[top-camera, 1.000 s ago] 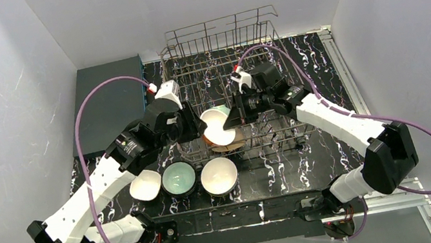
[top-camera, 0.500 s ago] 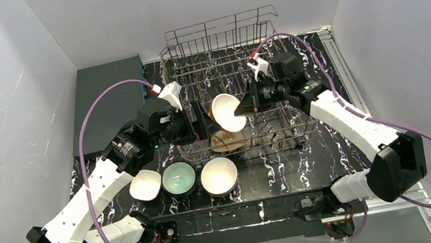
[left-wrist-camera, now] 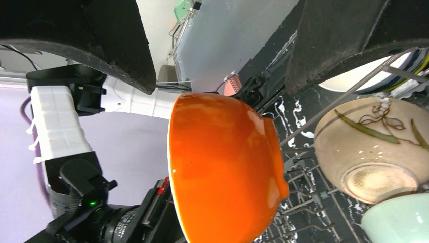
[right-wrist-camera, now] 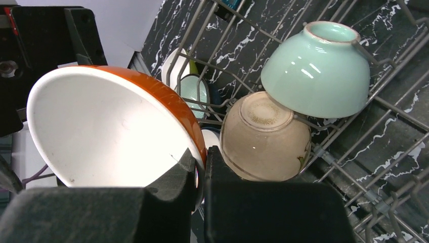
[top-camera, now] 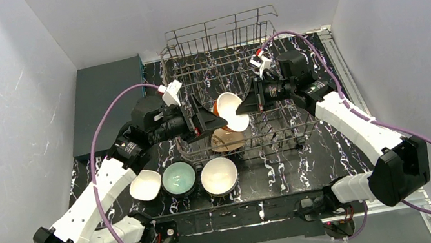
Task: Load the bowls into the dish rack
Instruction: Place the bowl in the dish rack.
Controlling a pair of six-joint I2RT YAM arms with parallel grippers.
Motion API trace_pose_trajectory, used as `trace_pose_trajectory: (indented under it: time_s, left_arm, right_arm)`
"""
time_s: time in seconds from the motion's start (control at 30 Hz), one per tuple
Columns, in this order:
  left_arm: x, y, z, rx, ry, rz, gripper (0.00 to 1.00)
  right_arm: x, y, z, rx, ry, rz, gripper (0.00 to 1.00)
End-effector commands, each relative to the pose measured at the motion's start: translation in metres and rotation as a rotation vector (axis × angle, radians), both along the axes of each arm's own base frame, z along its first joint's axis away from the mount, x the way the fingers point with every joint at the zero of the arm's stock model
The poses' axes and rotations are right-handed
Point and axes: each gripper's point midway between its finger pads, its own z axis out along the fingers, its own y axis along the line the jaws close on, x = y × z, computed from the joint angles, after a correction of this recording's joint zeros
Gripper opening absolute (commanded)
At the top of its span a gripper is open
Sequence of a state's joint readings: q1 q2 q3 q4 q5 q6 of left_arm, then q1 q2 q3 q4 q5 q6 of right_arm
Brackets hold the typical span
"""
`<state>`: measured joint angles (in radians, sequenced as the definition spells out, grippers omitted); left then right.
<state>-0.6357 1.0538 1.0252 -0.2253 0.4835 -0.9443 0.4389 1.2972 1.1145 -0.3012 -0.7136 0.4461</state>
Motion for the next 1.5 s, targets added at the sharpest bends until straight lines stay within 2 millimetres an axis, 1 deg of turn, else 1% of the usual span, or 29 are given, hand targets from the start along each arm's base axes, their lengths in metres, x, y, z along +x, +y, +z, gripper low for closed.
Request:
trace_pose_trajectory:
  time_s: [0.0, 0.17, 0.27, 0.43, 0.63, 0.77, 0.83, 0.93, 1.07, 1.1, 1.13, 1.23, 1.27, 1.3, 1.4, 1.47]
  left_arm:
    - [0.001, -0.005, 0.02, -0.08, -0.019, -0.027, 0.98]
    - [0.013, -0.008, 0.015, -0.079, 0.021, -0.001, 0.95]
    - [0.017, -0.013, 0.017, -0.1, 0.036, -0.007, 0.94]
    - [0.019, -0.022, 0.02, -0.129, 0.06, -0.039, 0.88]
    - [0.02, -0.022, 0.016, -0.127, 0.073, -0.035, 0.78]
    - [0.021, -0.022, 0.013, -0.121, 0.078, -0.033, 0.75]
    - [0.021, -0.023, 0.012, -0.122, 0.077, -0.037, 0.71]
    - [0.022, -0.025, 0.012, -0.126, 0.081, -0.042, 0.63]
    - [0.021, -0.025, 0.011, -0.125, 0.086, -0.051, 0.49]
    - [0.021, -0.025, 0.01, -0.123, 0.088, -0.05, 0.44]
    - [0.021, -0.025, 0.009, -0.119, 0.089, -0.049, 0.41]
    - [0.022, -0.022, 0.006, -0.108, 0.086, -0.038, 0.3]
    - [0.023, -0.021, 0.005, -0.102, 0.087, -0.033, 0.29]
    - [0.024, -0.019, 0.003, -0.095, 0.086, -0.028, 0.28]
    - [0.029, -0.013, -0.002, -0.069, 0.08, -0.013, 0.27]
    - [0.035, -0.008, -0.005, -0.049, 0.066, -0.007, 0.26]
  right_arm:
    - [-0.008, 0.005, 0.029, 0.084, -0.078, 0.062, 0.01]
    - [-0.01, 0.005, 0.03, 0.087, -0.078, 0.065, 0.01]
    - [-0.011, 0.005, 0.029, 0.085, -0.072, 0.065, 0.01]
    - [-0.011, 0.004, 0.026, 0.081, -0.067, 0.064, 0.01]
    - [-0.011, 0.004, 0.024, 0.079, -0.062, 0.062, 0.01]
    - [-0.011, 0.004, 0.024, 0.079, -0.059, 0.066, 0.01]
    - [-0.012, 0.004, 0.024, 0.079, -0.057, 0.069, 0.01]
    - [-0.011, 0.004, 0.024, 0.076, -0.058, 0.066, 0.01]
    - [-0.011, 0.004, 0.023, 0.072, -0.059, 0.064, 0.01]
    - [-0.01, 0.004, 0.022, 0.069, -0.058, 0.06, 0.05]
    - [-0.009, 0.003, 0.021, 0.064, -0.06, 0.055, 0.11]
    - [-0.007, 0.002, 0.02, 0.051, -0.064, 0.044, 0.36]
    - [-0.006, 0.001, 0.019, 0.042, -0.064, 0.038, 0.45]
    - [-0.005, 0.001, 0.019, 0.036, -0.067, 0.035, 0.52]
    - [-0.002, -0.001, 0.018, 0.016, -0.079, 0.021, 0.63]
    - [0.0, -0.003, 0.017, 0.0, -0.087, 0.011, 0.67]
